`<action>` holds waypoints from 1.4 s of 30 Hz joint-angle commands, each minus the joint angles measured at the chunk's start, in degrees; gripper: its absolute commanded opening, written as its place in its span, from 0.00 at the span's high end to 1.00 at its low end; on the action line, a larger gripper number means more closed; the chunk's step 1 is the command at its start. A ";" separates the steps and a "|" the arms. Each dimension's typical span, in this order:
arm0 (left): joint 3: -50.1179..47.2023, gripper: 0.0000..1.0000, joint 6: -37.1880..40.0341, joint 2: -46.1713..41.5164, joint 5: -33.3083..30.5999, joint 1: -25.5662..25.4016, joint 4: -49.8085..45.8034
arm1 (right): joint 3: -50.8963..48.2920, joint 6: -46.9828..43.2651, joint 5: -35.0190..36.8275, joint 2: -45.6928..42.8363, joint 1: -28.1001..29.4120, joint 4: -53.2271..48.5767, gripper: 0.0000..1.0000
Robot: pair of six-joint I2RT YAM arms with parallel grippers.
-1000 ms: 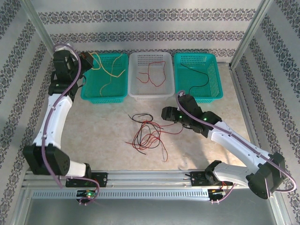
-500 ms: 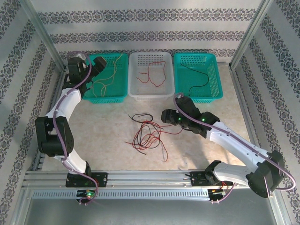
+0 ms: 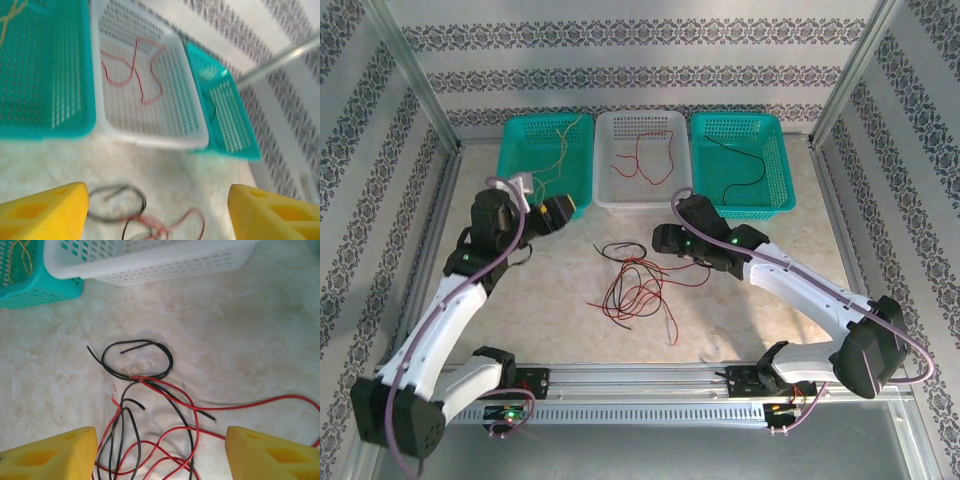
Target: Untangle the cables
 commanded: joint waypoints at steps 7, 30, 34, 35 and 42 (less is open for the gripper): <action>-6.17 0.30 7.01 -10.76 -0.30 -3.76 -18.07 | 3.33 0.80 1.40 3.09 2.67 1.20 0.31; -7.30 0.32 2.59 -7.72 0.18 -6.36 -14.29 | 15.00 1.15 -4.96 25.38 6.69 -1.62 0.48; -8.73 0.32 1.34 -8.55 0.46 -6.36 -13.61 | 19.57 -0.82 -4.51 30.99 6.68 -2.37 0.66; -8.93 0.32 1.27 -8.77 0.34 -6.36 -13.74 | 20.36 -1.16 -4.03 31.89 6.68 -2.98 0.72; -6.67 0.31 1.89 -9.37 -1.74 -6.39 -14.43 | 19.58 -3.06 -3.69 26.64 6.95 -3.19 1.00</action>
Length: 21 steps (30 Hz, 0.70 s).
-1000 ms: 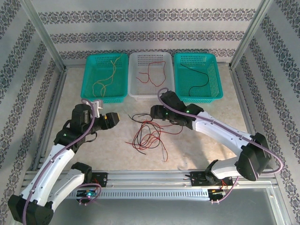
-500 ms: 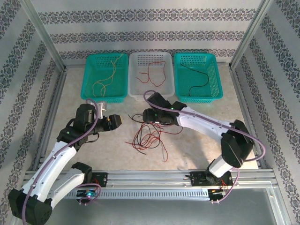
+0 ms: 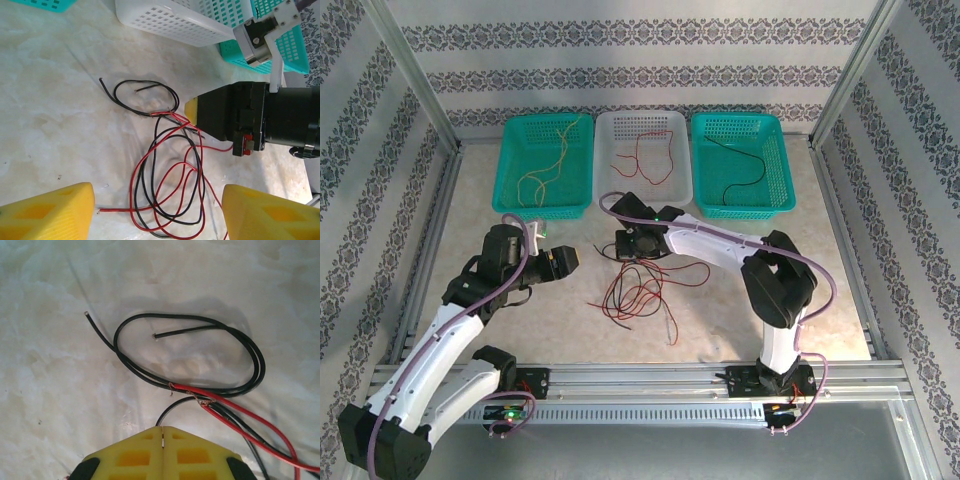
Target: Untangle the cables
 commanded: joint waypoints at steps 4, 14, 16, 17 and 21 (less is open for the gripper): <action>4.72 0.28 1.33 -0.46 2.69 -0.67 3.47 | 0.40 -3.10 -2.35 -12.47 0.95 0.18 1.00; 10.69 0.13 12.44 1.38 11.54 -0.63 8.00 | 8.94 -7.11 -3.31 -22.34 0.85 1.52 1.00; 9.51 0.12 10.25 2.53 13.23 -0.70 11.39 | 11.04 -7.30 -3.92 -22.24 0.50 1.12 1.00; 8.64 0.12 9.52 3.00 14.43 -0.82 13.48 | 11.87 -7.63 -4.48 -22.32 0.40 1.07 1.00; 6.10 0.08 8.61 4.38 17.73 -1.47 20.79 | 13.26 -8.37 -5.45 -22.30 0.30 2.33 1.00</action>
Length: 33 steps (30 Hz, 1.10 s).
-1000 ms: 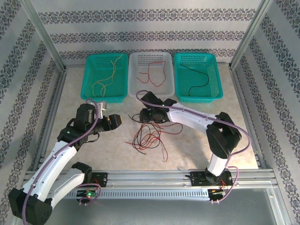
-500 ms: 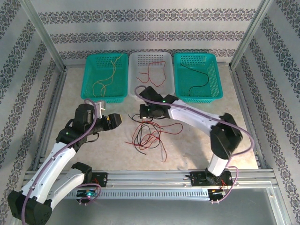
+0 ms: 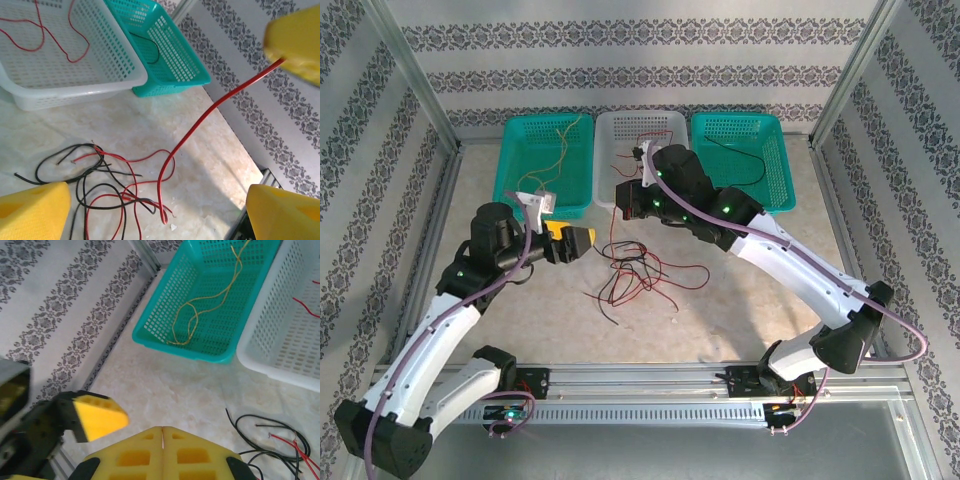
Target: Untangle the cables
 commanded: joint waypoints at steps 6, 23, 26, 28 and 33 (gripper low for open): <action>-2.60 0.08 -1.92 3.66 6.19 -4.11 15.59 | 3.85 0.12 -4.33 0.49 -1.18 3.63 1.00; -2.86 0.90 -6.62 13.15 0.11 -7.41 26.57 | 2.60 3.41 -6.96 -2.28 -1.88 7.23 1.00; -1.91 1.00 -8.31 11.81 -0.94 -7.42 27.01 | 1.44 4.17 -6.82 -3.09 -2.32 7.32 1.00; -0.40 1.00 -8.93 10.97 -1.36 -7.42 25.94 | 0.10 4.47 -6.79 -3.74 -2.60 7.56 0.97; 4.96 1.00 -8.18 9.62 -1.18 -7.12 22.31 | -5.56 6.34 -3.53 -6.64 -5.36 6.29 0.48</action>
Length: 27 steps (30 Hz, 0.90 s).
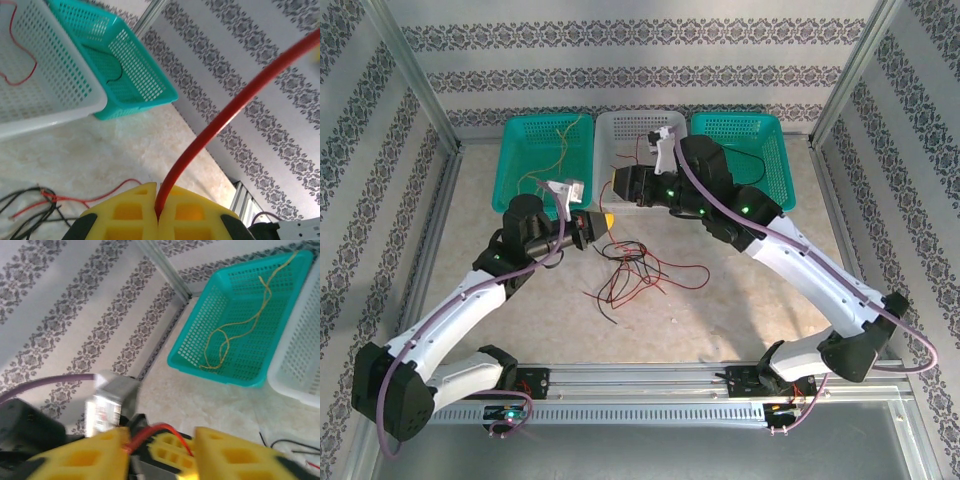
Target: Untangle the cables
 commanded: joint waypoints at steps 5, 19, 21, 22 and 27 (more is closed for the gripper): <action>10.51 1.00 -4.69 -2.13 -2.86 0.60 -1.19 | -14.40 2.38 0.49 -7.13 -3.92 1.95 0.25; 19.96 1.00 -14.53 -0.89 -1.33 0.76 4.11 | -34.11 18.62 -10.96 3.52 -2.58 25.25 0.41; 21.47 1.00 -14.19 -0.87 -1.34 0.74 3.53 | -34.44 19.78 -10.03 6.88 -2.06 25.35 0.45; 22.38 1.00 -14.02 -0.65 -1.41 0.72 2.96 | -34.97 21.18 -10.12 8.73 -2.13 25.79 0.51; 25.78 1.00 -11.90 -0.86 -2.66 0.86 0.41 | -40.10 27.05 -11.95 15.08 -2.70 33.84 0.68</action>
